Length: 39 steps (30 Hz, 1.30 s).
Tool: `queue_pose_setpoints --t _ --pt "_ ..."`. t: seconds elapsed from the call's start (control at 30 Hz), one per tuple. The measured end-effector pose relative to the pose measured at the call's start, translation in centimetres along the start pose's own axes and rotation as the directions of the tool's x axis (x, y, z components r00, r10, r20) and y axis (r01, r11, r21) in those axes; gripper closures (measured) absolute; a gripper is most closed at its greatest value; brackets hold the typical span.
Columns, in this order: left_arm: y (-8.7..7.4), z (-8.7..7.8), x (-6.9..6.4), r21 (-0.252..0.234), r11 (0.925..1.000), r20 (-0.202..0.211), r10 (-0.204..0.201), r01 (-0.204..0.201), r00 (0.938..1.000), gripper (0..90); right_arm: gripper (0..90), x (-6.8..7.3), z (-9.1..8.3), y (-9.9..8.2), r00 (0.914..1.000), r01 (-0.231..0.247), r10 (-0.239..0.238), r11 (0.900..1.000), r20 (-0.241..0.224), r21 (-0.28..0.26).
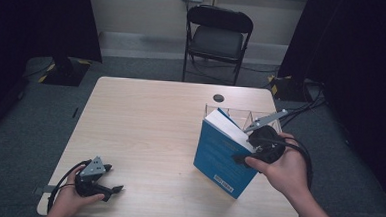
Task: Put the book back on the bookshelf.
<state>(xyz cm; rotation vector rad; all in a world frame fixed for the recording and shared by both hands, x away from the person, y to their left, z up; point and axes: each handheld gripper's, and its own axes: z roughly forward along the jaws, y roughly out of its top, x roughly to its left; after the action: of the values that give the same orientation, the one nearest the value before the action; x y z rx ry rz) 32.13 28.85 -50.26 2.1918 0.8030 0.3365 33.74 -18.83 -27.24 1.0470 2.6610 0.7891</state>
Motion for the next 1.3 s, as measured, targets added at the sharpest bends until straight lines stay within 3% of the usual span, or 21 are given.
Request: queue_pose_setpoints --t 0.17,0.4,0.6,1.1,1.3 --pt "0.0 0.0 0.0 0.002 1.0 0.001 0.009 -0.009 1.0 10.3 61.9 -0.5 -0.6 -0.4 0.9994 -0.032 0.032 0.9995 0.007 -0.004" --pt "0.0 0.0 0.0 0.002 1.0 0.001 0.009 -0.009 1.0 10.3 61.9 -1.2 -0.8 -0.8 0.9979 -0.059 0.058 0.9978 0.031 0.029" --pt "0.0 0.0 0.1 0.001 0.9999 0.001 0.01 -0.01 0.9999 10.3 61.9 -2.2 -0.7 -1.2 0.9943 -0.101 0.101 0.9948 0.036 0.011" --pt "0.0 0.0 0.1 0.003 0.9999 0.001 0.01 -0.01 0.9999 10.3 61.9 -2.9 0.1 -0.1 0.982 -0.178 0.176 0.9837 0.068 0.023" --pt "0.1 0.0 0.1 0.007 0.9999 0.003 0.012 -0.012 0.9999 10.3 61.9 -2.7 0.6 1.0 0.9809 -0.176 0.174 0.984 0.088 0.024"
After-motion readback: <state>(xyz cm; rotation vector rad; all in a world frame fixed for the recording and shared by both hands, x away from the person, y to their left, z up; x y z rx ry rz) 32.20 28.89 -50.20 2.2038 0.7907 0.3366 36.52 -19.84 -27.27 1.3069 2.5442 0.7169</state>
